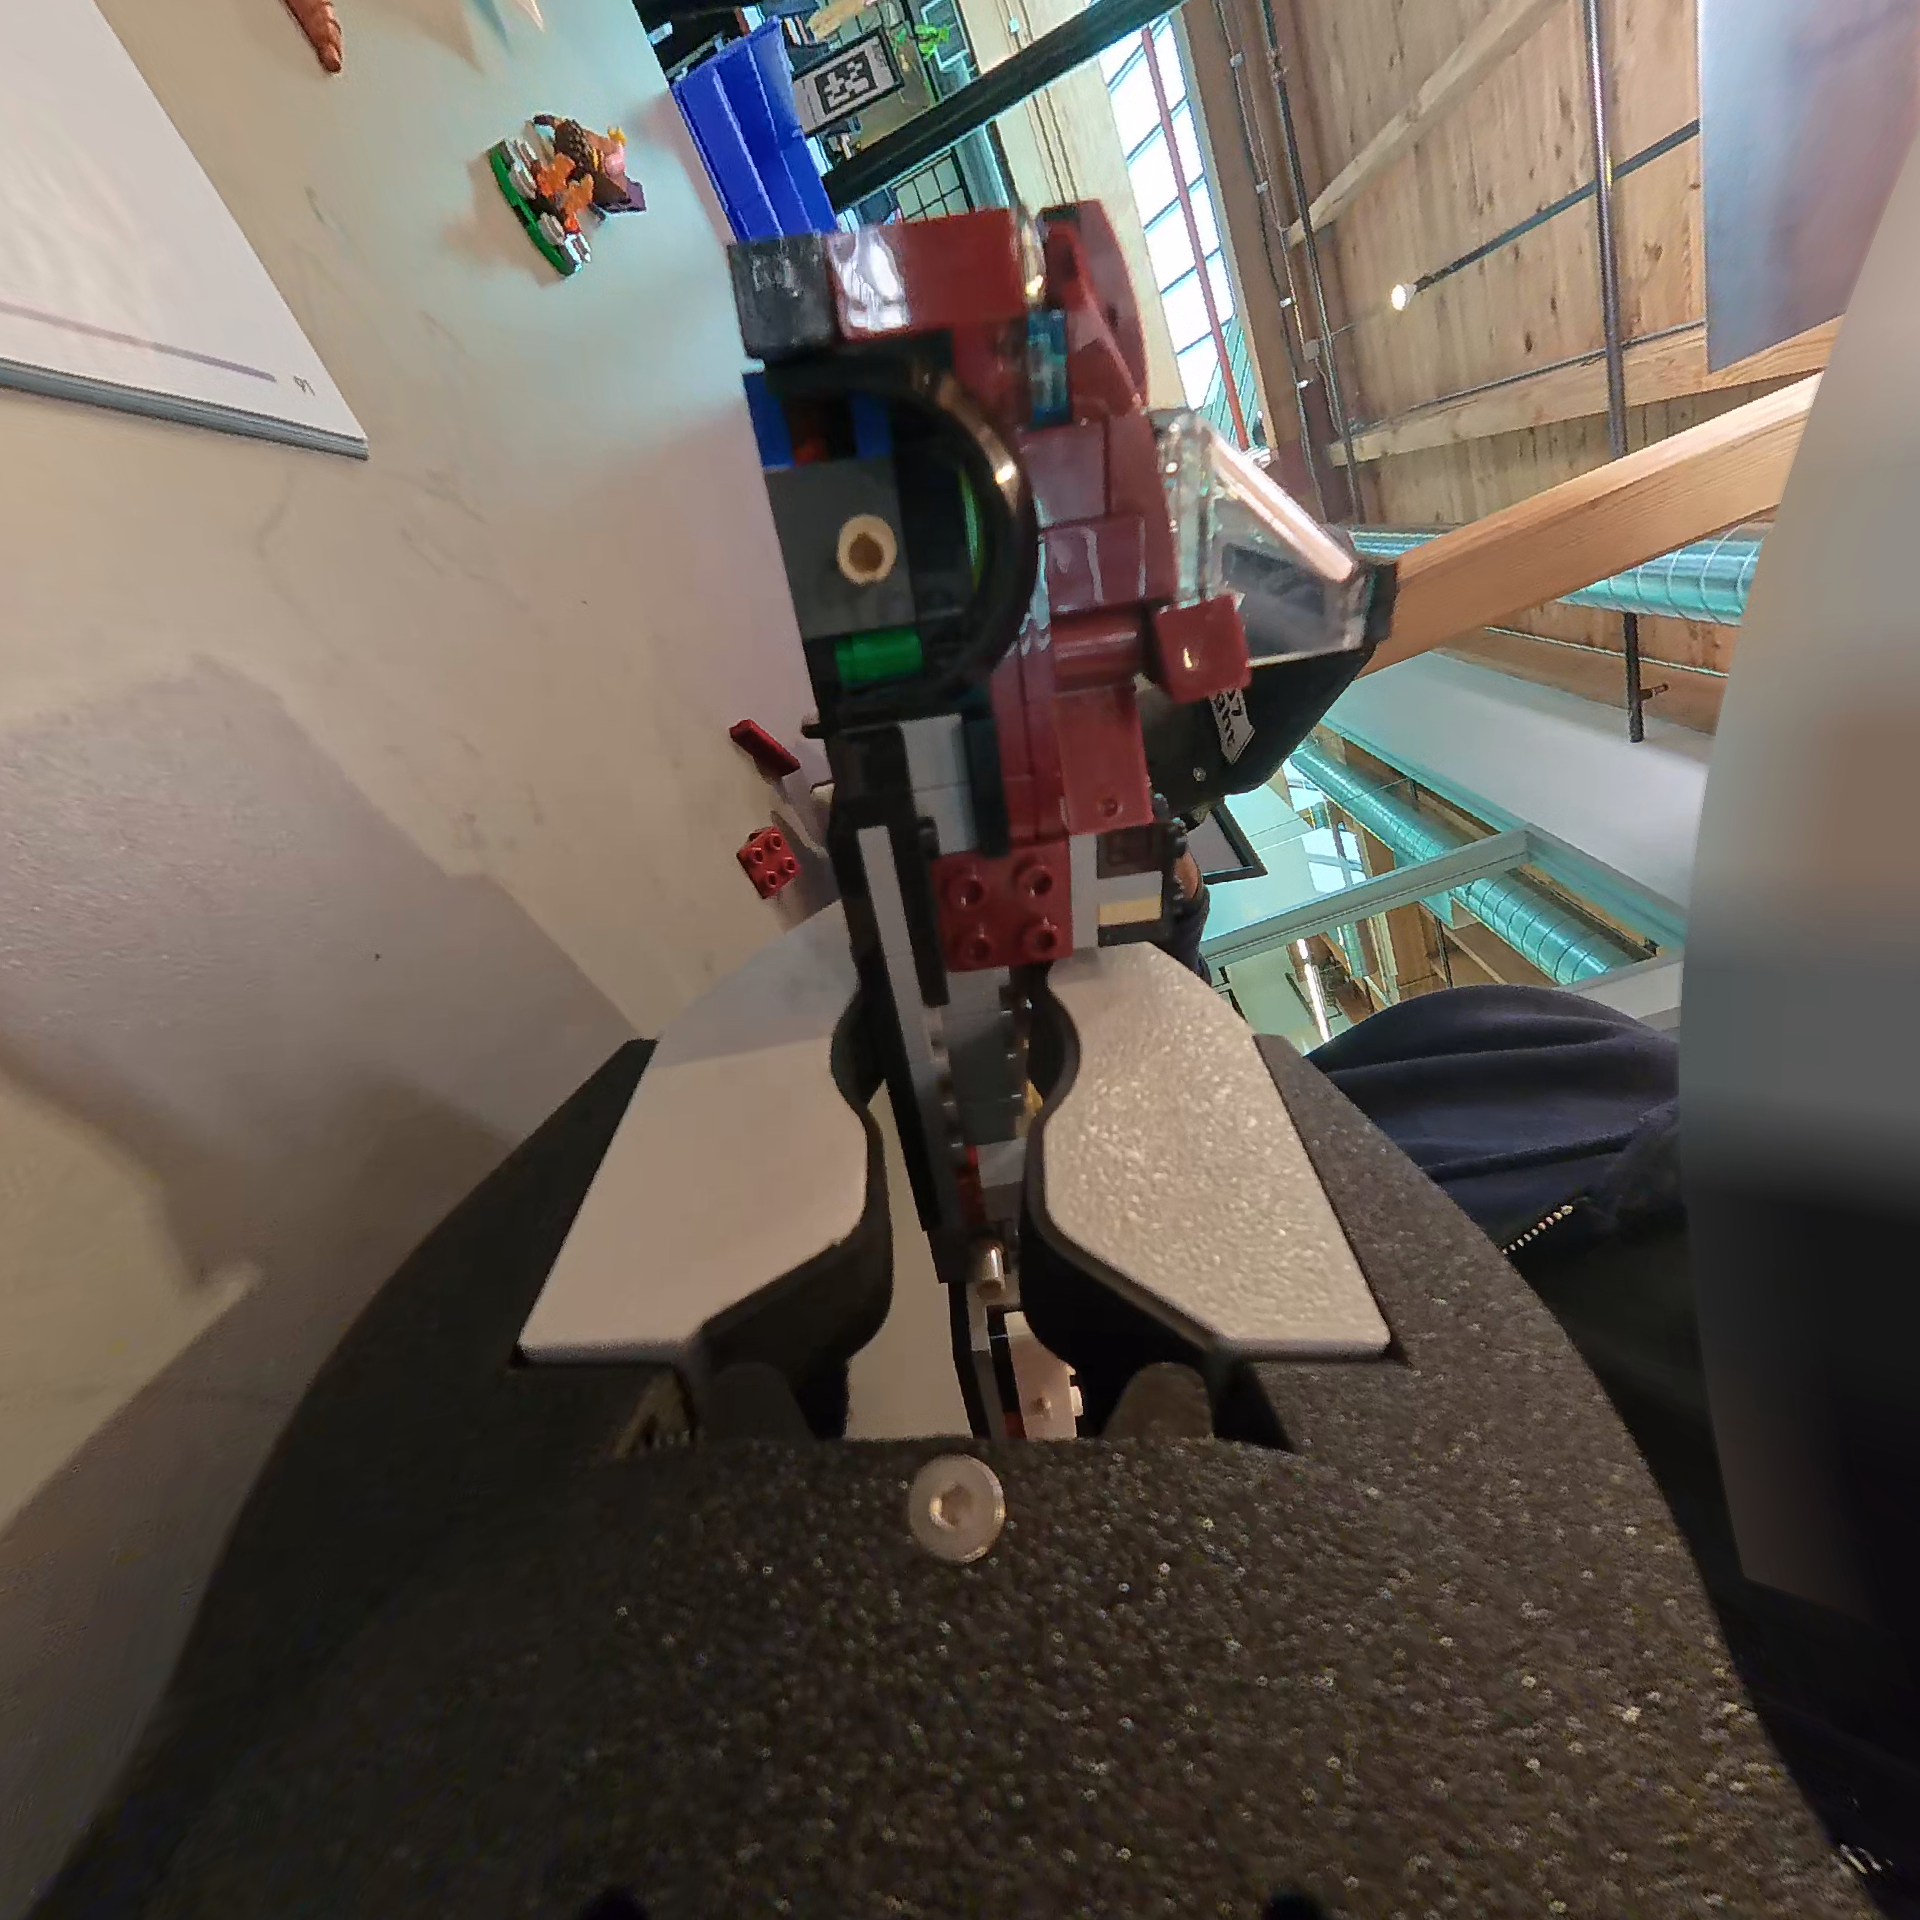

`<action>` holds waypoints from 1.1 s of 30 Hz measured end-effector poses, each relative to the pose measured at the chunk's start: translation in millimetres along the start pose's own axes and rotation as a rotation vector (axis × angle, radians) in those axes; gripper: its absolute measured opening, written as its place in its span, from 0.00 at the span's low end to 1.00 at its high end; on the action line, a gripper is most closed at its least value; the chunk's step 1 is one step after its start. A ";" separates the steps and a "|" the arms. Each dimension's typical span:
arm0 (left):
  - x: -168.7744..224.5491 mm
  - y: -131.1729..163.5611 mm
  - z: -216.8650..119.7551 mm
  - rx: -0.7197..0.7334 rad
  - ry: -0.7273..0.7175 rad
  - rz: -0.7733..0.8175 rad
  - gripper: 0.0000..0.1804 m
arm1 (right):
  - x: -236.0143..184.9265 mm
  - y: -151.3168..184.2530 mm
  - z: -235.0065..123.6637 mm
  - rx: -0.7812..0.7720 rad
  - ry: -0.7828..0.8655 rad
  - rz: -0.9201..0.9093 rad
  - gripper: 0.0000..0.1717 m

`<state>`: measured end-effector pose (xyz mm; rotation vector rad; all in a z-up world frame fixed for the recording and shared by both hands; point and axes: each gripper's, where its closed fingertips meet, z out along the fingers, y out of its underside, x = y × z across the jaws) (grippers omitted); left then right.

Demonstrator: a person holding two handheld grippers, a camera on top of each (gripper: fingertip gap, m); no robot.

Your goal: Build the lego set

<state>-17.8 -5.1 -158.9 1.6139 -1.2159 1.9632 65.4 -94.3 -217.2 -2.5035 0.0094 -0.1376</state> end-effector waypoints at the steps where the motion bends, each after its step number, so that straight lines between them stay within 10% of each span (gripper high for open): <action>1: 0.0 0.0 0.0 -0.001 0.000 0.000 0.13 | -3.0 -0.3 2.5 -0.006 -0.010 0.001 0.10; 22: -0.5 -0.5 -0.8 0.004 0.000 -0.003 0.13 | 17.7 13.3 7.7 -0.080 0.092 0.144 0.05; 33: -0.8 -0.3 -0.7 0.003 0.000 -0.007 0.13 | 19.2 -22.2 -24.9 0.139 0.169 0.046 0.13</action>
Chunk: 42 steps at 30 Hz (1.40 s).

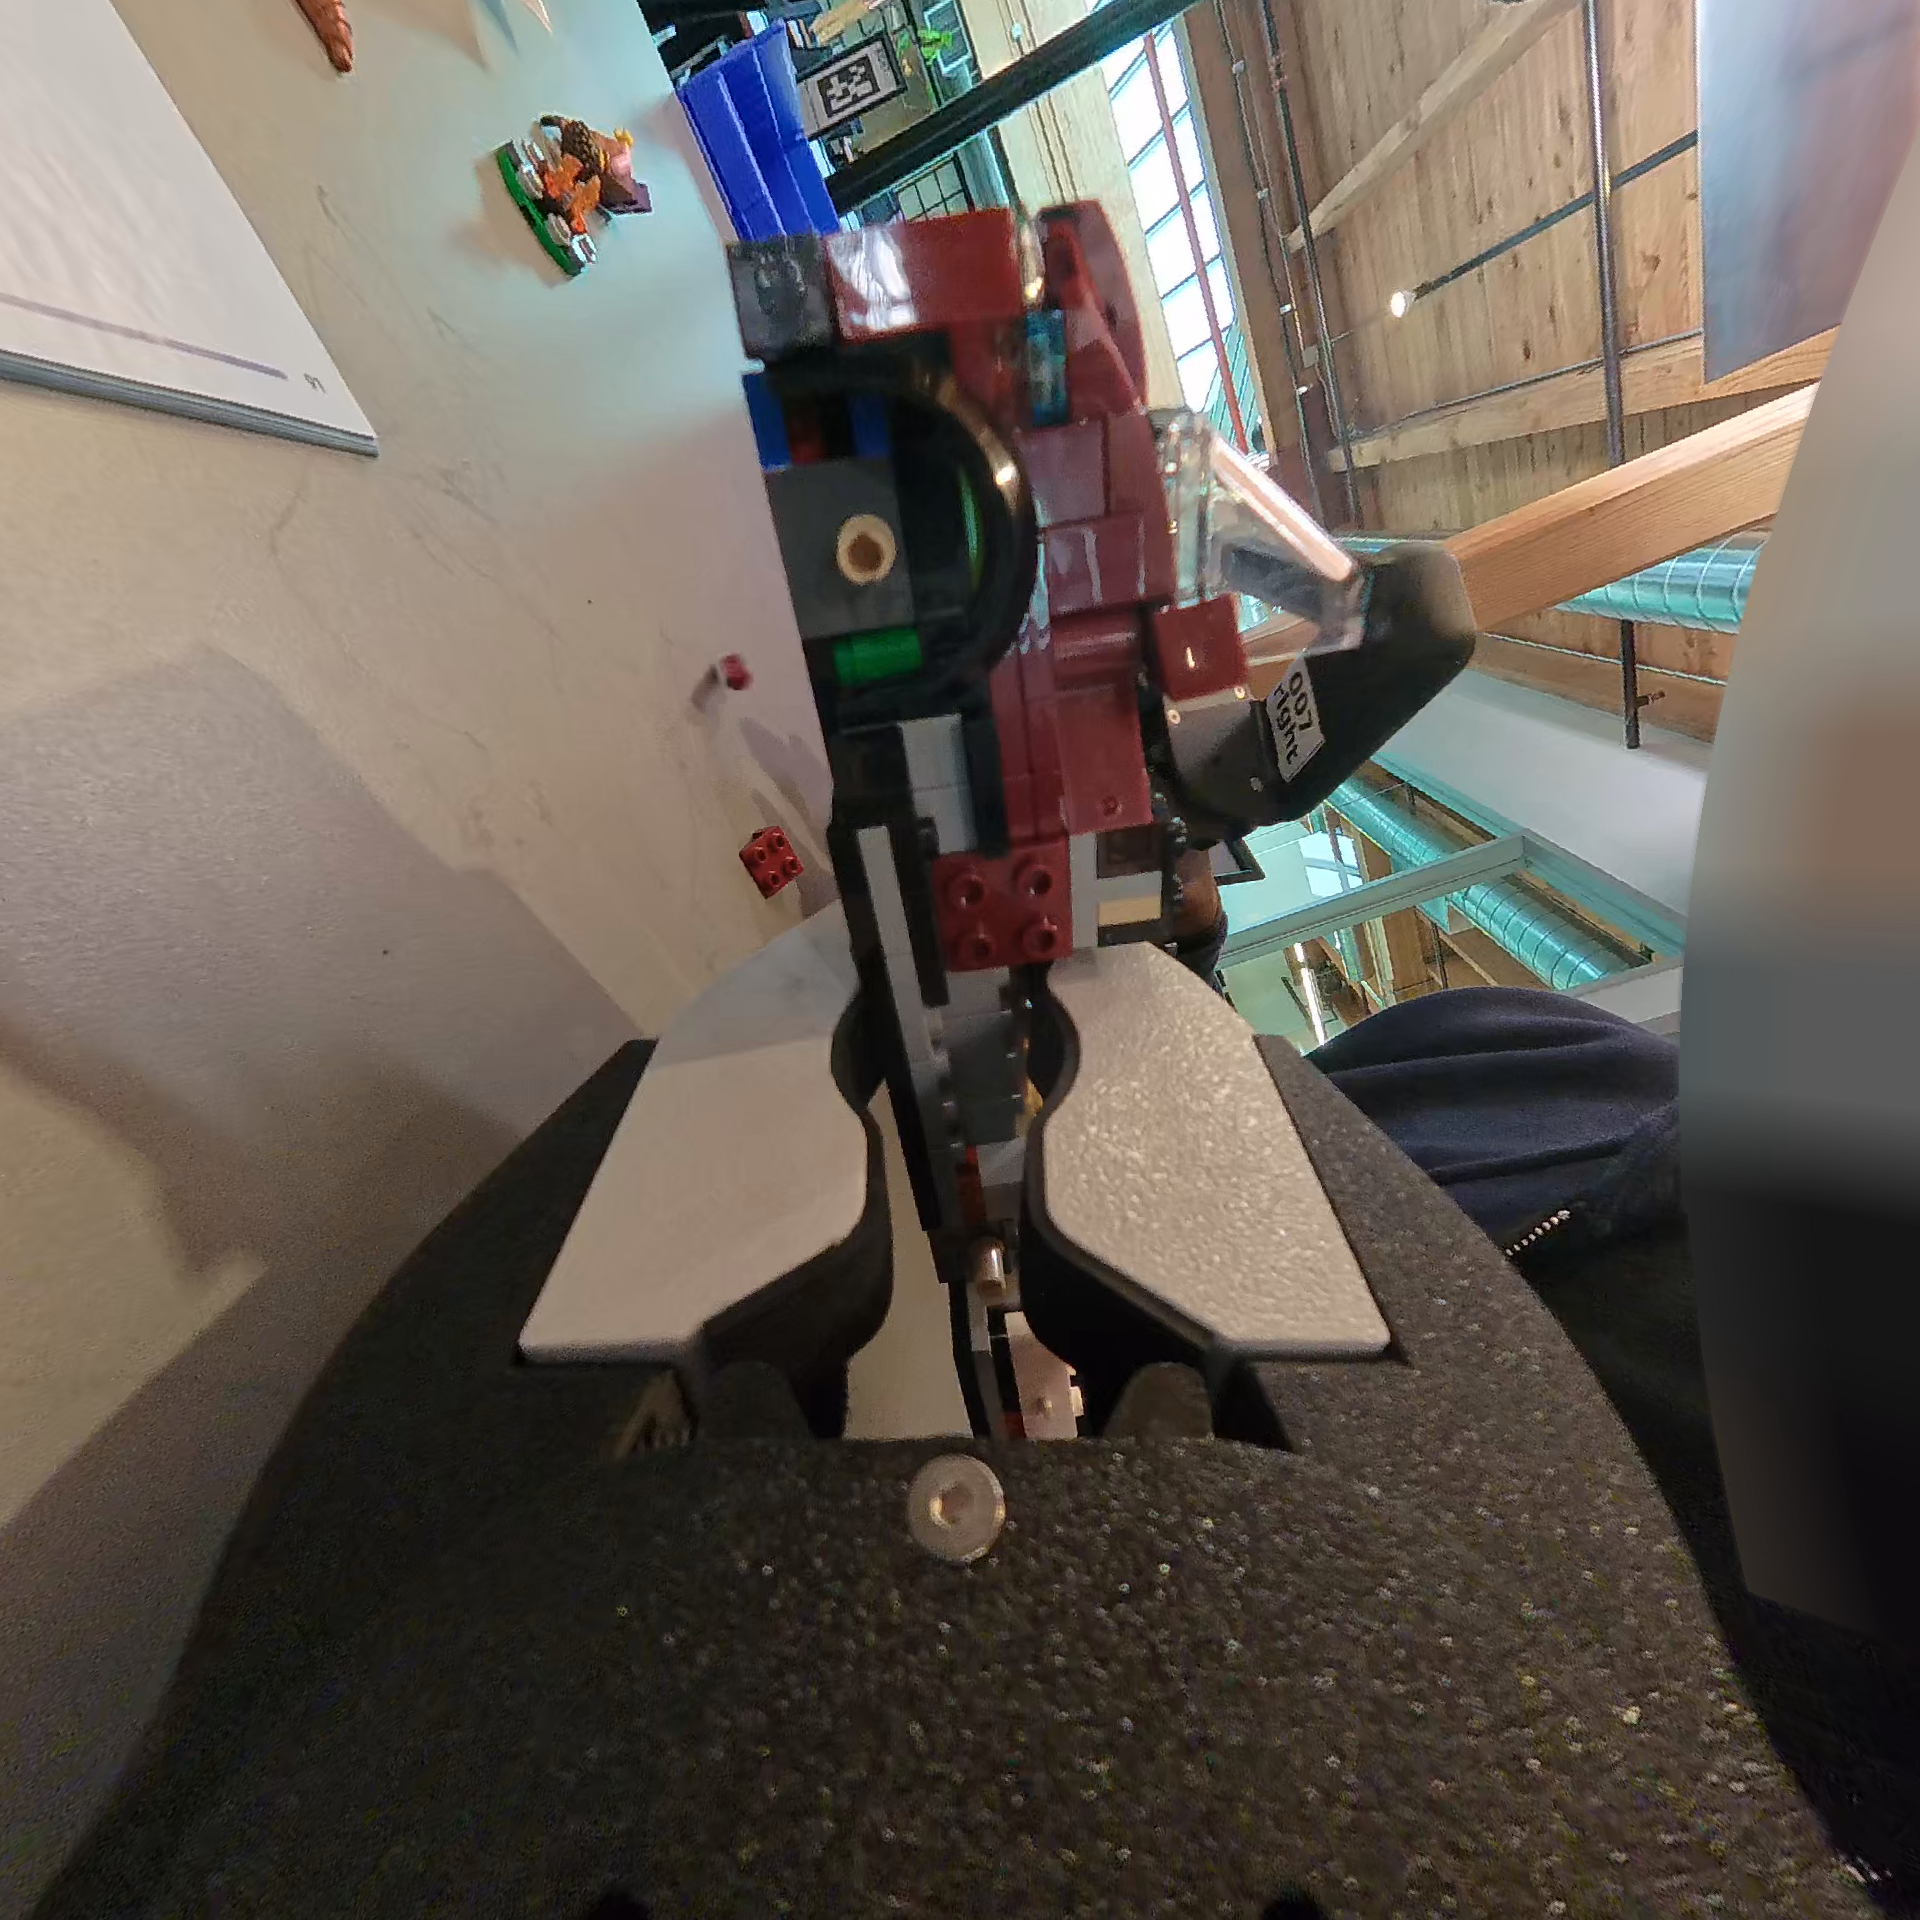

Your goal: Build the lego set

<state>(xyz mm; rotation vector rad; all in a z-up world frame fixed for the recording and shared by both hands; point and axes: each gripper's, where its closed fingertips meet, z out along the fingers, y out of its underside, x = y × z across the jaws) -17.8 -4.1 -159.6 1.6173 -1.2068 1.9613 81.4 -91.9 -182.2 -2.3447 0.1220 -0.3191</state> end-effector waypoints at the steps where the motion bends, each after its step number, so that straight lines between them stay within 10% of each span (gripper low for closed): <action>1: 0.0 0.0 0.0 0.000 0.000 0.000 0.13 | 1.9 4.7 0.4 -0.014 0.008 0.001 0.13; 42: 7.8 4.5 2.7 -0.003 0.081 -0.088 0.13 | 17.0 -3.7 80.8 -0.422 -0.271 -0.272 0.07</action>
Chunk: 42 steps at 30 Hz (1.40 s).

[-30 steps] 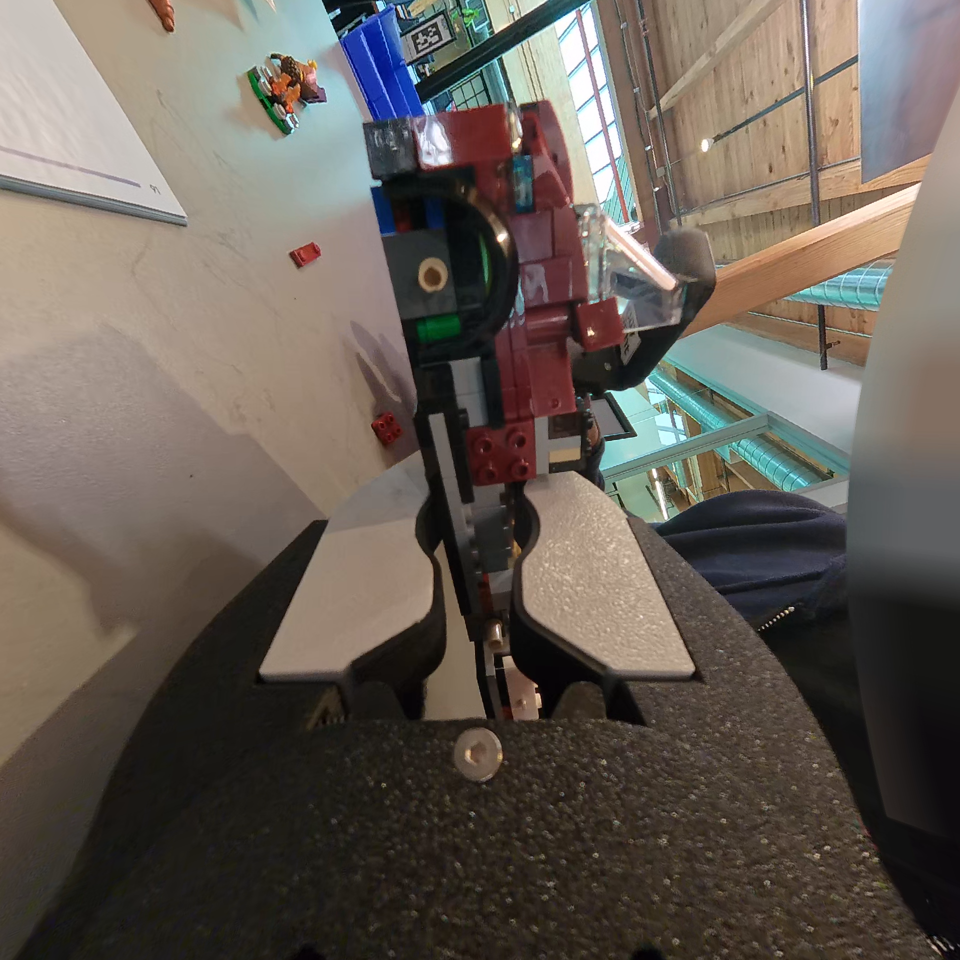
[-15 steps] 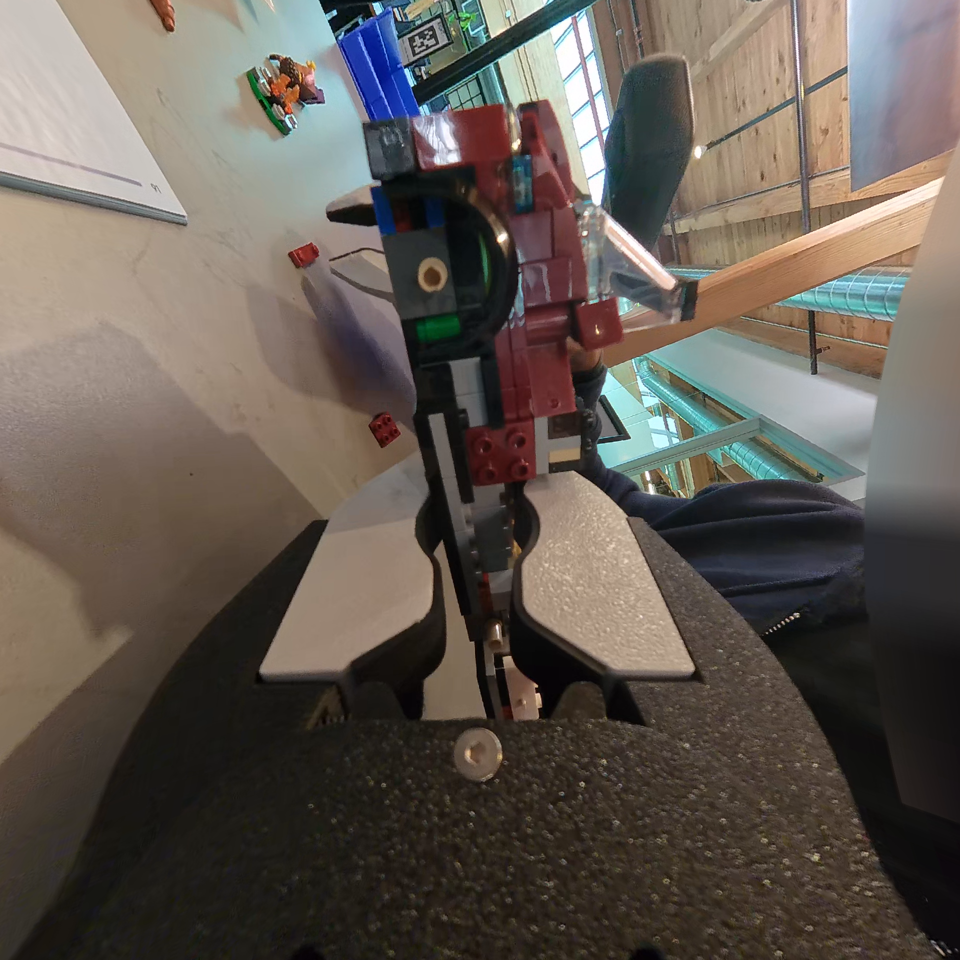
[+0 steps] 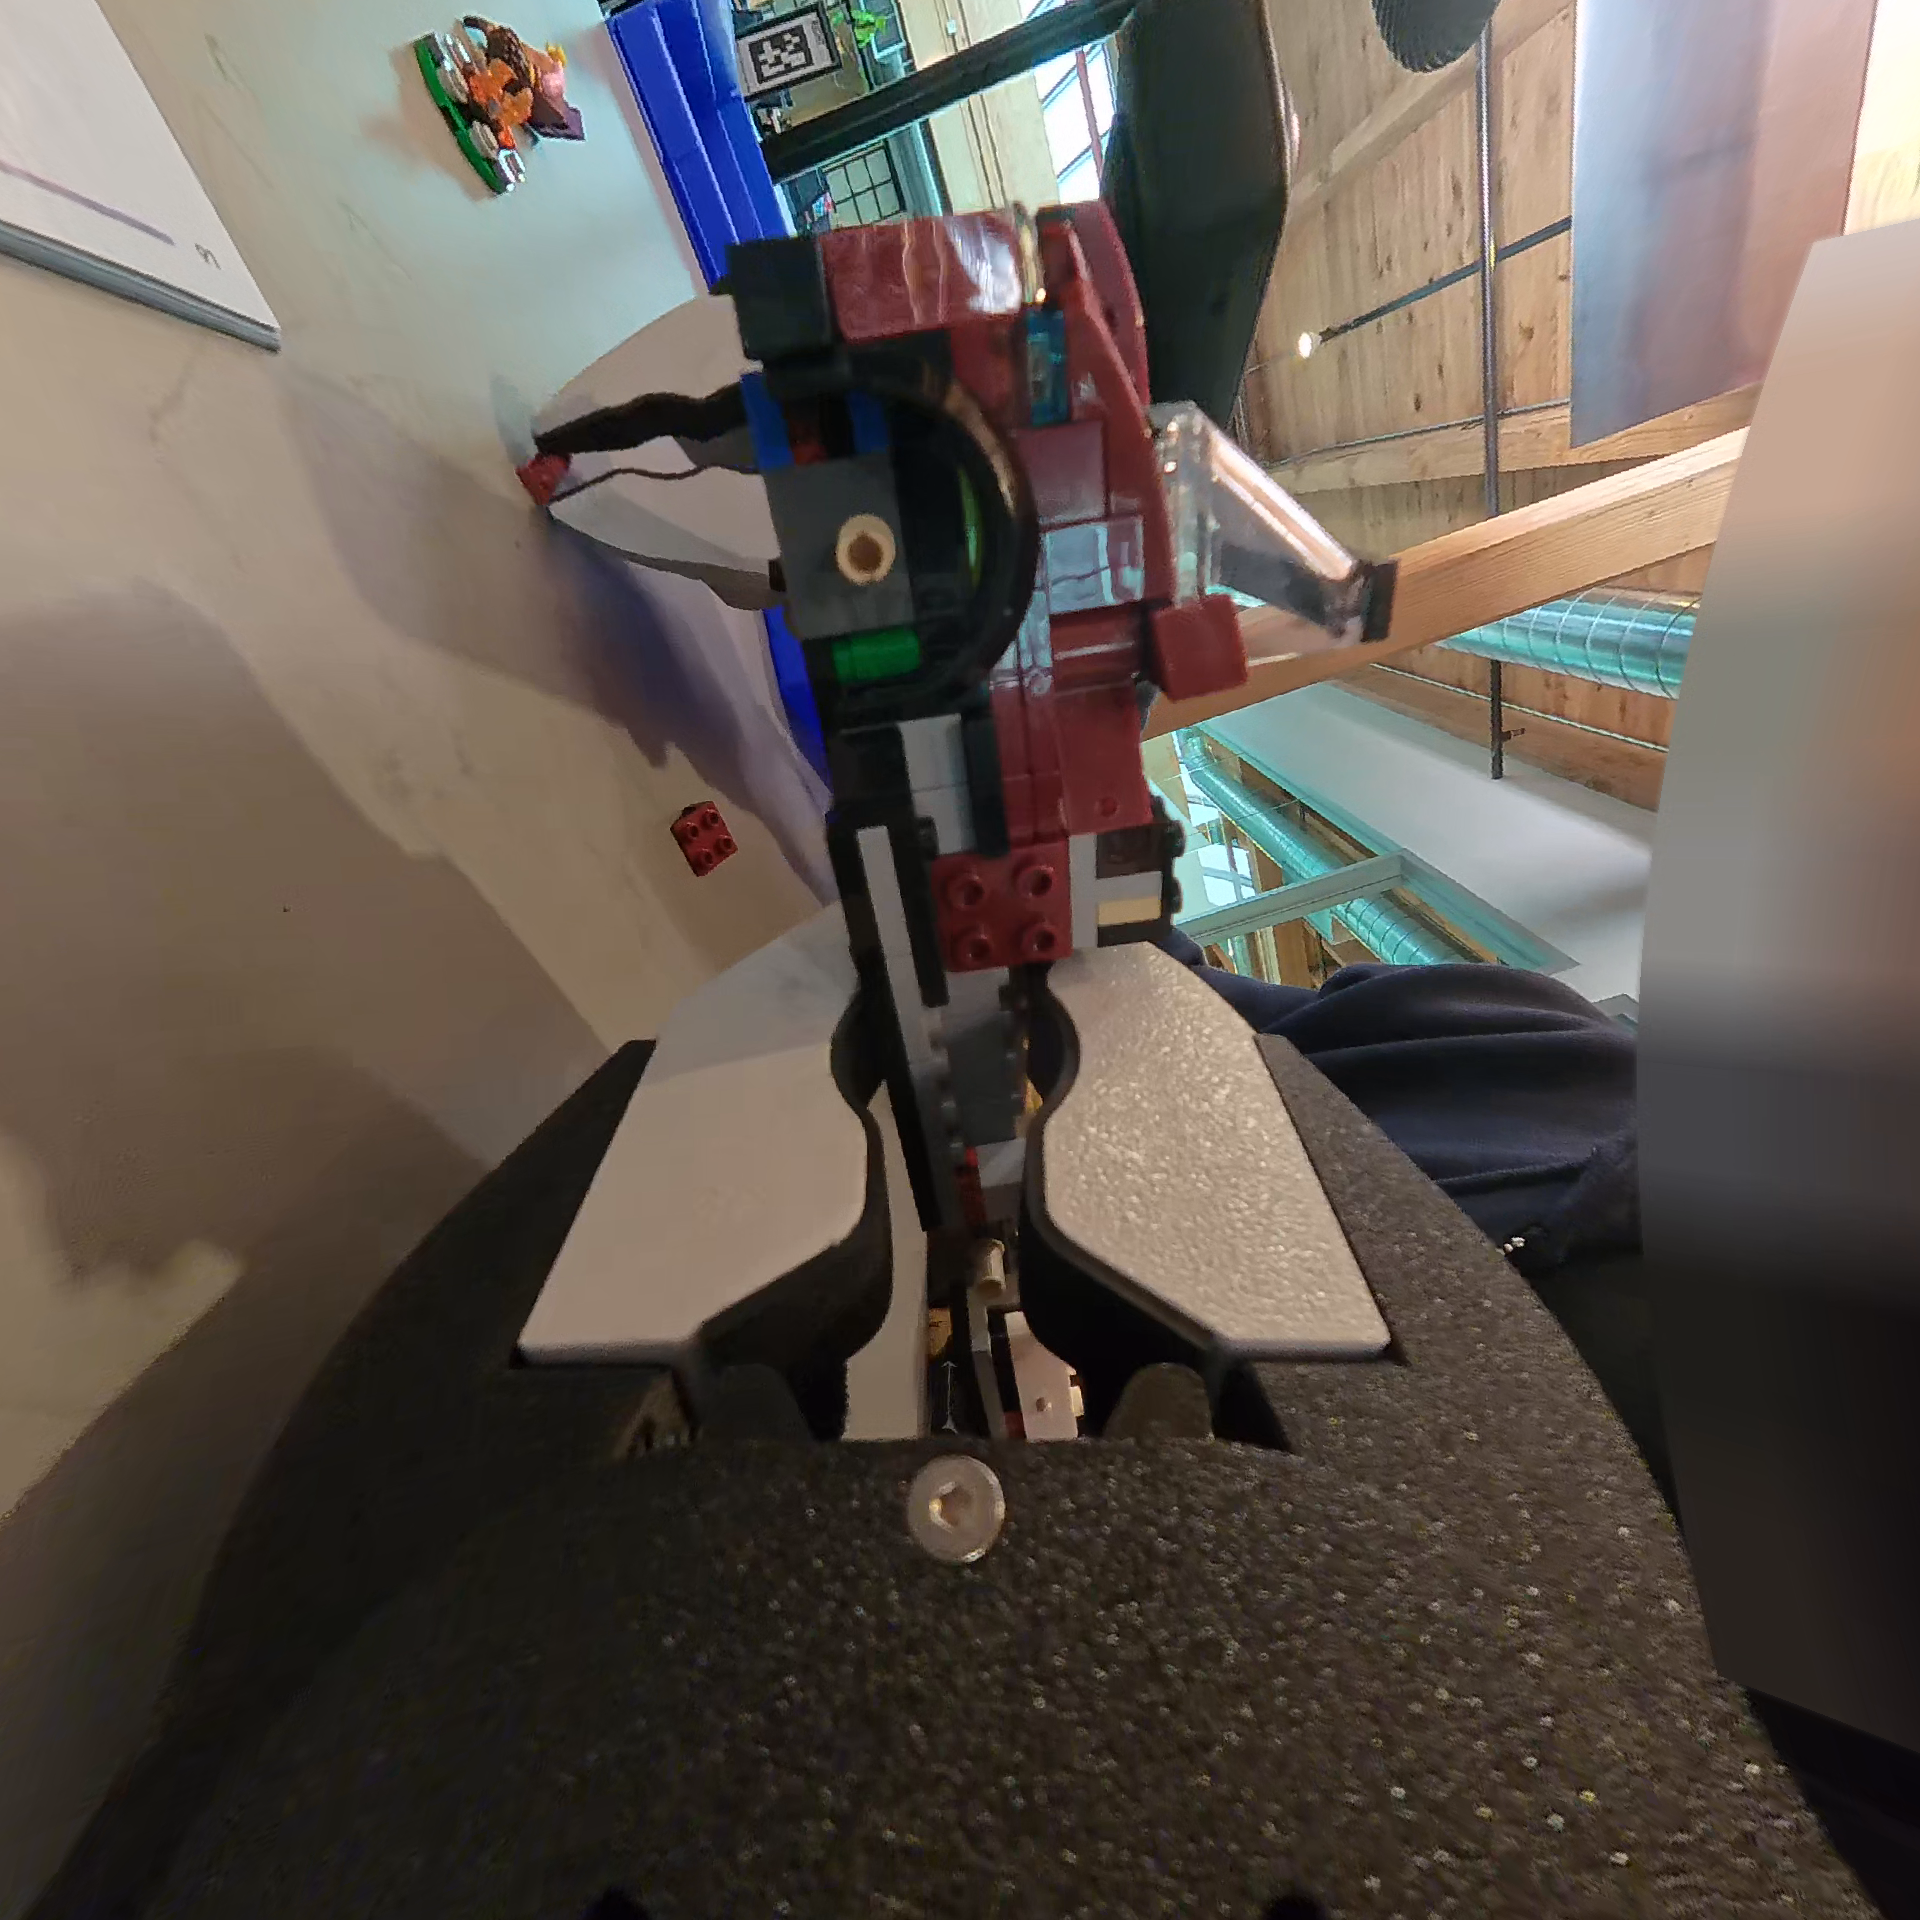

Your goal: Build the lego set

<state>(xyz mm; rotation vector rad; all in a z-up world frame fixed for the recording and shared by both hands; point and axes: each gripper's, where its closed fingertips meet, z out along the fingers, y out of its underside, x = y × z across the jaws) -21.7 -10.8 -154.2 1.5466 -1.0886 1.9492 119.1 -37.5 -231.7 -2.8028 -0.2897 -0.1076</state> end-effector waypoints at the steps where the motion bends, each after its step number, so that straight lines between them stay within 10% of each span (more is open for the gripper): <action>1: 0.3 0.1 0.2 0.000 0.006 -0.006 0.13 | -0.1 0.1 0.0 -0.001 -0.005 0.009 0.07; 28: -0.9 -2.1 -1.5 0.015 0.019 -0.040 0.13 | -12.0 4.4 -2.5 -0.029 -0.092 -0.063 0.04; 42: -7.3 -6.5 -3.0 0.052 -0.010 -0.076 0.13 | -94.3 -106.3 -92.1 0.409 -0.080 -0.297 0.04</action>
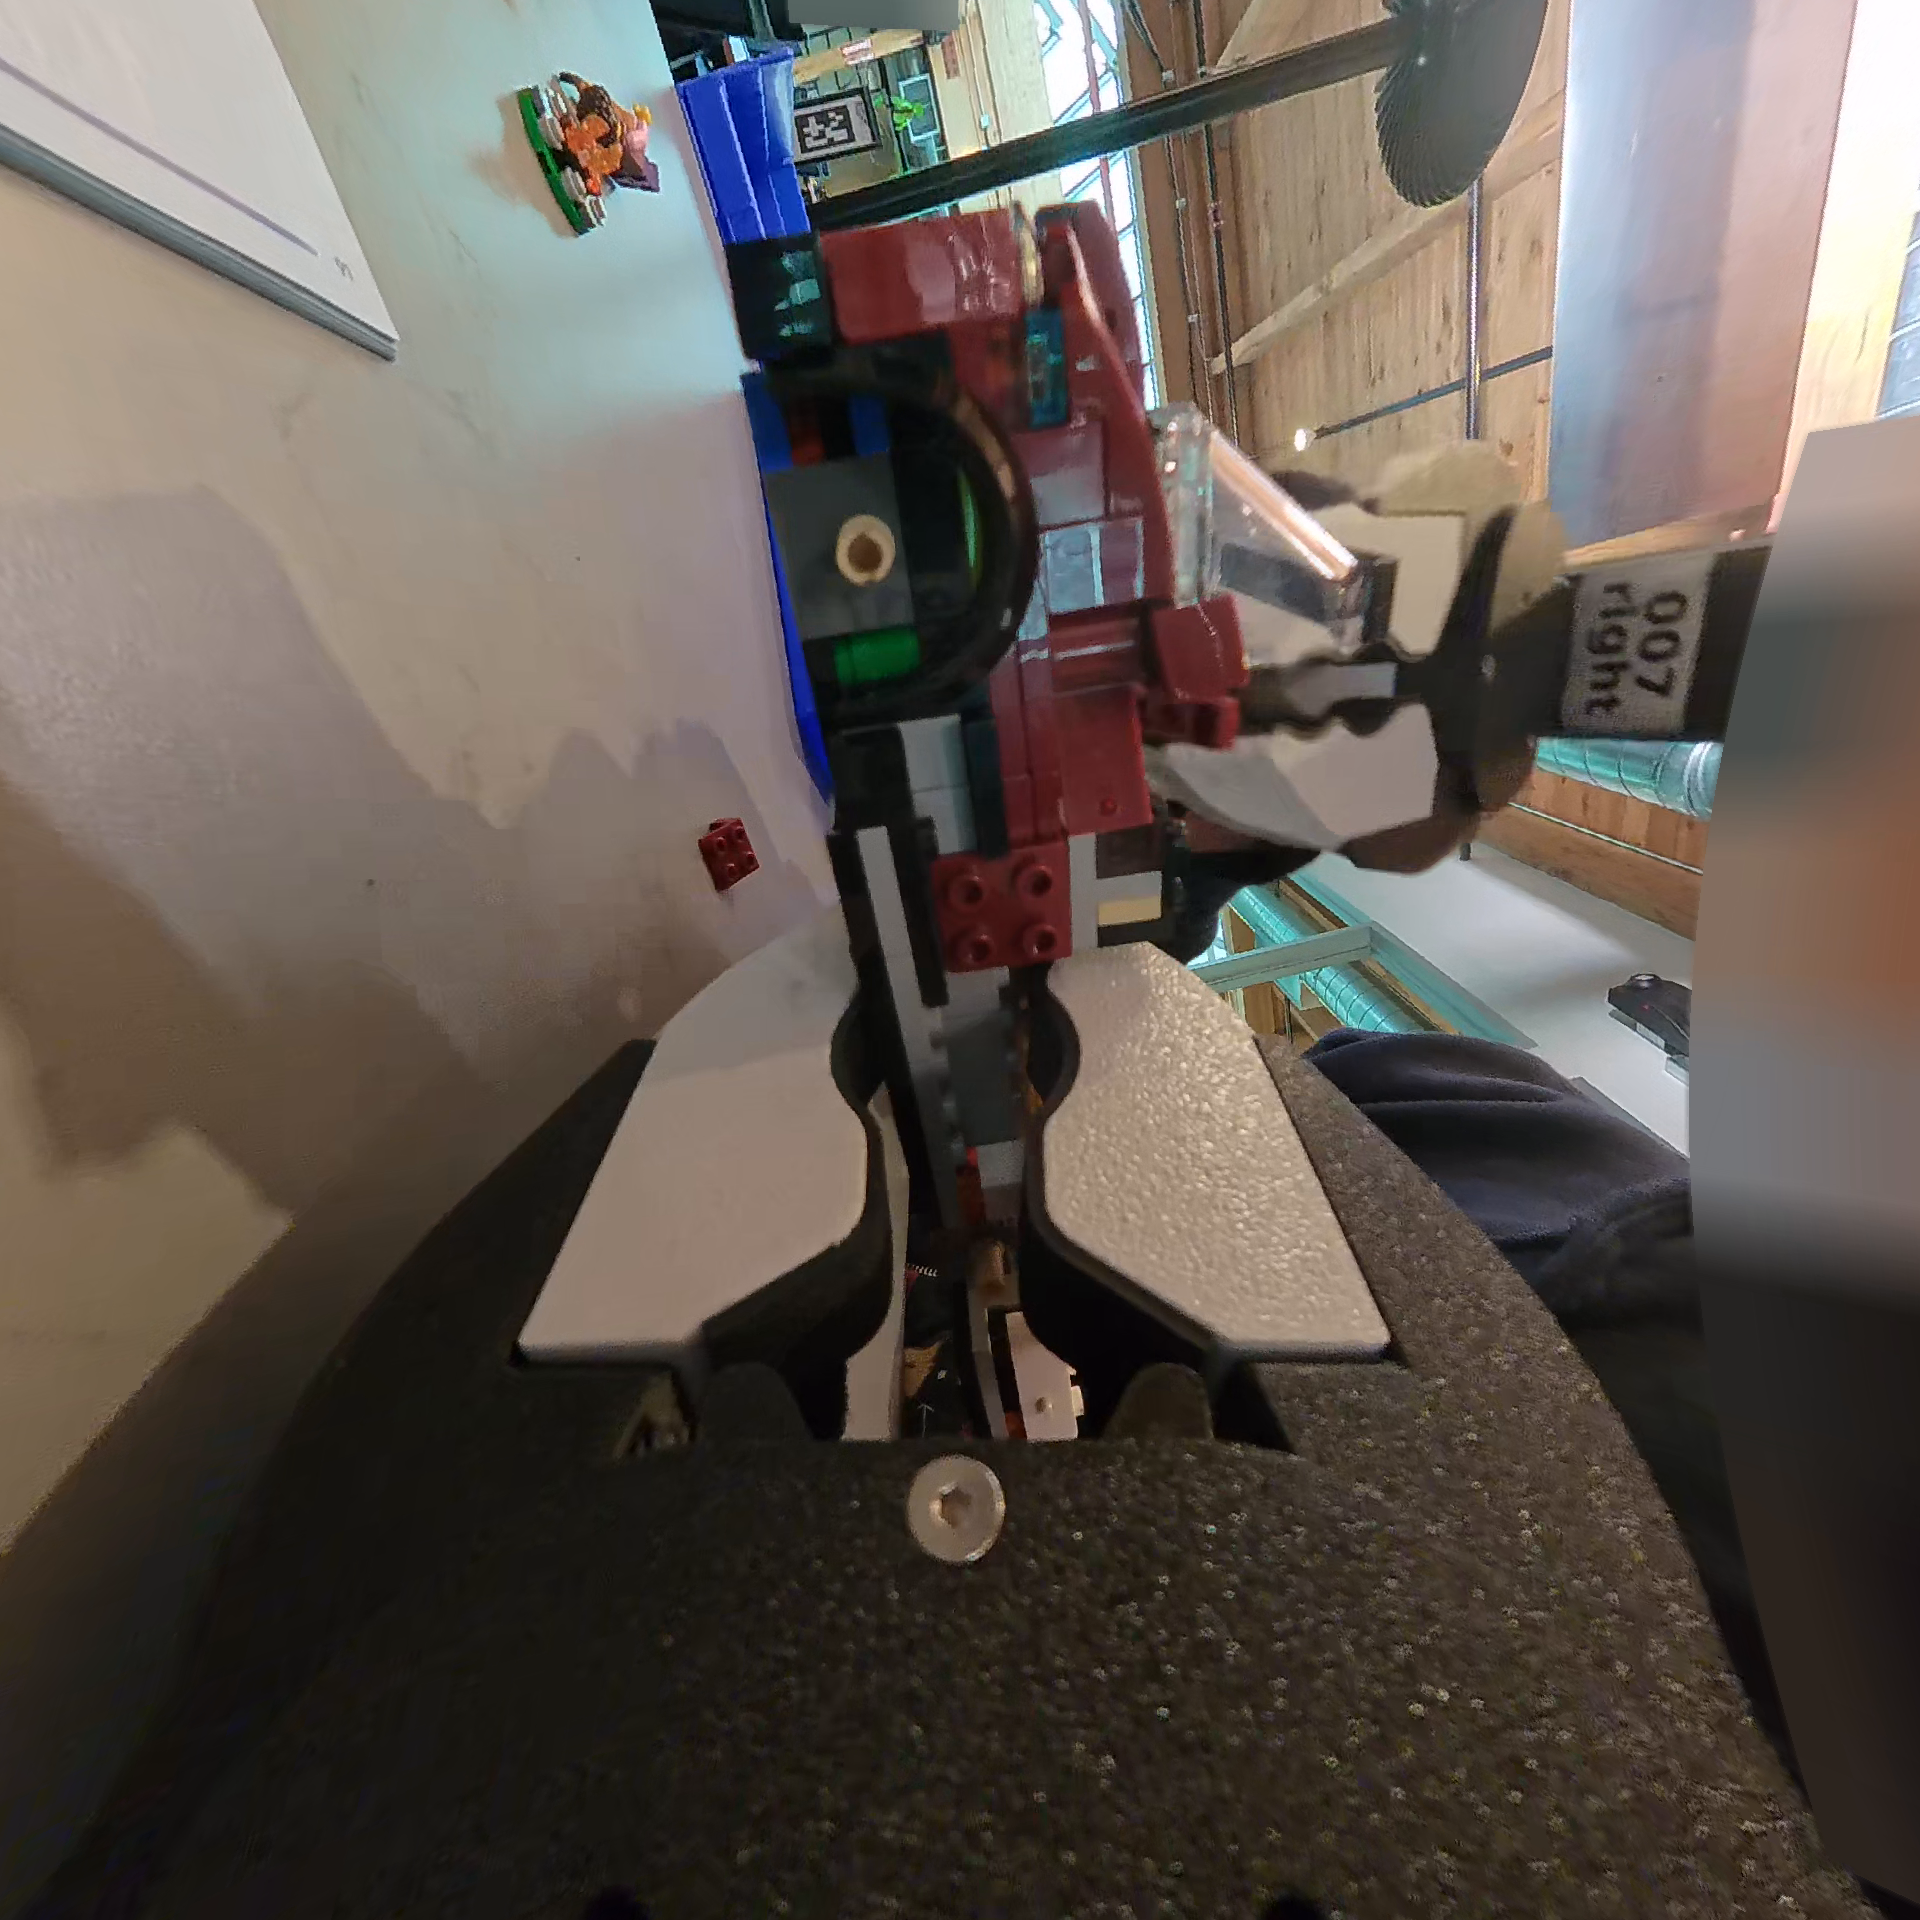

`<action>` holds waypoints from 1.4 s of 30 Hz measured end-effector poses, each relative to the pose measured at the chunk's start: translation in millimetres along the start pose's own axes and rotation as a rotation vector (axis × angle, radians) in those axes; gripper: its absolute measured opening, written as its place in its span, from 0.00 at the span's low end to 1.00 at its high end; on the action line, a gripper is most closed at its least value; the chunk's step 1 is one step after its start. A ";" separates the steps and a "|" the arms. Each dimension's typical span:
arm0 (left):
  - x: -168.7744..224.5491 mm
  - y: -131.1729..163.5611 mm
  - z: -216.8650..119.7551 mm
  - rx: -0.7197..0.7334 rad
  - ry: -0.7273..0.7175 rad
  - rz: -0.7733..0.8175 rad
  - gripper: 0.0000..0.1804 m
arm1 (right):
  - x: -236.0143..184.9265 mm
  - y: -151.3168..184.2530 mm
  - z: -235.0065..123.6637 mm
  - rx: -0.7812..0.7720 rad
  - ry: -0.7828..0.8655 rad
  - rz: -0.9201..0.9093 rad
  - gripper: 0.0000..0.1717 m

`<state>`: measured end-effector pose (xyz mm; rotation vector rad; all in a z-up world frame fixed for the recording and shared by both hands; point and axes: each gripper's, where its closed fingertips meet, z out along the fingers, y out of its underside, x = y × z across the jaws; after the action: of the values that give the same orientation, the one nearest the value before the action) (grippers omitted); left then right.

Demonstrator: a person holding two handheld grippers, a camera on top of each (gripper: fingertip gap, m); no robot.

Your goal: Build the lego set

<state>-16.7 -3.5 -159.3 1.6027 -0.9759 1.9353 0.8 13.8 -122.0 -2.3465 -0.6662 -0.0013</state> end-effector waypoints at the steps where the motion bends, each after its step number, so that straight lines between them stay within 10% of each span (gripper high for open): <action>1: -0.2 0.3 0.1 0.000 0.000 -0.004 0.13 | -3.0 -4.9 1.8 -0.004 0.002 -0.026 0.04; 42: -1.7 1.8 0.6 -0.004 -0.014 -0.003 0.13 | -5.6 -9.3 21.3 -0.077 -0.058 -0.064 0.05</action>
<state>-17.1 -5.0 -161.4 1.6164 -0.9826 1.9214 -12.1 30.3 -133.4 -2.4056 -0.7825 0.0125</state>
